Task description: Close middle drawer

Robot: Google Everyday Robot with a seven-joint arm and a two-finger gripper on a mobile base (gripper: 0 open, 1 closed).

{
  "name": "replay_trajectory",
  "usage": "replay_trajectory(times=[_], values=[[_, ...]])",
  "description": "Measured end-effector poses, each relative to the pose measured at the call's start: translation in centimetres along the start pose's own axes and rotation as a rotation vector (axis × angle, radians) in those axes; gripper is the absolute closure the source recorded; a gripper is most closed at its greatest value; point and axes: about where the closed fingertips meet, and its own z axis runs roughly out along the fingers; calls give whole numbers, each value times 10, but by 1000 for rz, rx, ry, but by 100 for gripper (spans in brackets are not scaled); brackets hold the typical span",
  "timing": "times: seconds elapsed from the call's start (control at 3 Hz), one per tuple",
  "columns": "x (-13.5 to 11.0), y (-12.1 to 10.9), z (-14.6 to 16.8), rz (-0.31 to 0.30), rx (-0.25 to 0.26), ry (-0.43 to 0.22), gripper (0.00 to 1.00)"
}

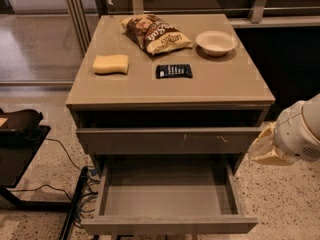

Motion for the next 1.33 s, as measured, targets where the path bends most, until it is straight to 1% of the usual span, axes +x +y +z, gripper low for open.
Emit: replay_trajectory(times=[0.33, 0.67, 1.0, 1.33], values=[[5, 13, 35, 38, -67, -12, 100], [20, 41, 97, 100, -140, -70, 100], [44, 69, 159, 166, -165, -140, 100], [73, 88, 232, 231, -238, -165, 100]])
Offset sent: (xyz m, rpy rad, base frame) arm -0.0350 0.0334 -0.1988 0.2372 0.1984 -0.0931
